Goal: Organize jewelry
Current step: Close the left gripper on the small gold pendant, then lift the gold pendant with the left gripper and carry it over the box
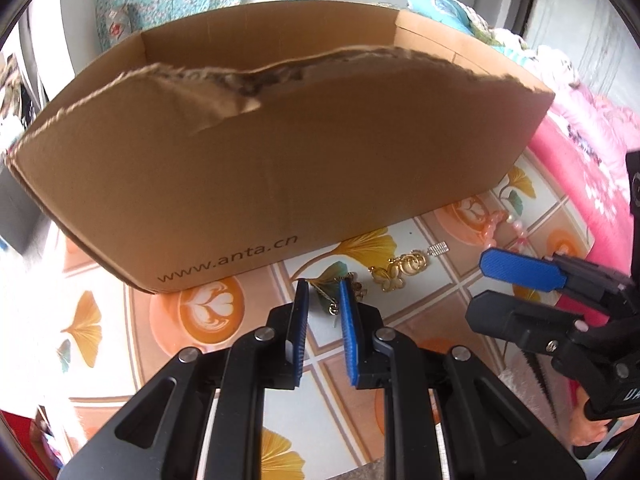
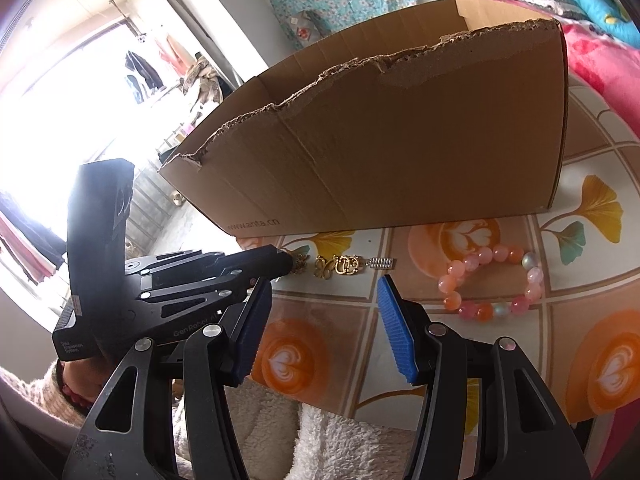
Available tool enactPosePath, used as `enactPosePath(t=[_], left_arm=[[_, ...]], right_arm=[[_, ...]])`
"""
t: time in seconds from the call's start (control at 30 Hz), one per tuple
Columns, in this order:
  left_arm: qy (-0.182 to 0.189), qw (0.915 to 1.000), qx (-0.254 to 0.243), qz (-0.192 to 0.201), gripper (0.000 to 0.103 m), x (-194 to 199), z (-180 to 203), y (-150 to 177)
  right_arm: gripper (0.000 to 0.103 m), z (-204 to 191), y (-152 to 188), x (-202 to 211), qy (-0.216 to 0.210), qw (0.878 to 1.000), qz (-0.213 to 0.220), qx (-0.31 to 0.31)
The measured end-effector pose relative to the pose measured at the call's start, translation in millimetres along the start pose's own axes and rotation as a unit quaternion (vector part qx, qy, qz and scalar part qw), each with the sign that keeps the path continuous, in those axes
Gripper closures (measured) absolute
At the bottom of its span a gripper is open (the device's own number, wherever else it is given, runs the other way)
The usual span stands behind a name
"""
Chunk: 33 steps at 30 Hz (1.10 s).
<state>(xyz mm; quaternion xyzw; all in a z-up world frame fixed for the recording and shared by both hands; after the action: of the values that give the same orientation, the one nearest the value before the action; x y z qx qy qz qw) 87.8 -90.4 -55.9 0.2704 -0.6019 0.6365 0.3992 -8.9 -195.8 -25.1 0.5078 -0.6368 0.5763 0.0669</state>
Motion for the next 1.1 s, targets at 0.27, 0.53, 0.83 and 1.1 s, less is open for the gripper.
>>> enactPosePath(t=[0.27, 0.53, 0.83, 1.1], left_arm=[[0.011, 0.9999, -0.007, 0.007, 0.099, -0.5, 1.1, 1.7], [0.057, 0.9976, 0.038, 0.009, 0.102, 9.3, -18.9, 8.3], [0.084, 0.9924, 0.080, 0.042, 0.102, 33.7, -51.6, 7.5], [0.095, 0.9904, 0.089, 0.046, 0.102, 31.7, -60.4, 9.1]], right_arm=[[0.051, -2.5, -1.3, 0.2, 0.009, 1.000, 0.002, 0.000], [0.051, -9.5, -4.4, 0.4, 0.018, 1.000, 0.002, 0.012], [0.058, -34.8, -14.1, -18.9, 0.008, 0.998, -0.004, 0.056], [0.073, -49.5, -23.8, -52.9, 0.018, 0.990, -0.031, 0.140]])
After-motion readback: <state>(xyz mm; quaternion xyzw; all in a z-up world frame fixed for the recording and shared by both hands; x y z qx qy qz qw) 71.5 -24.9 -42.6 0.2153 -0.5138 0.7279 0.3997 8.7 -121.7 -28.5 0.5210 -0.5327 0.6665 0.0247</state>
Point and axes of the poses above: each gripper's, at about its wrist camera, not at the fingertips, and x roughly against the way its jaws point, z to its right, y to its underside, the point moved 5 cm from there along -x, roughly the way its jaws point, and after that the axes turned 10 degrees about x, right-handed, at the moved point
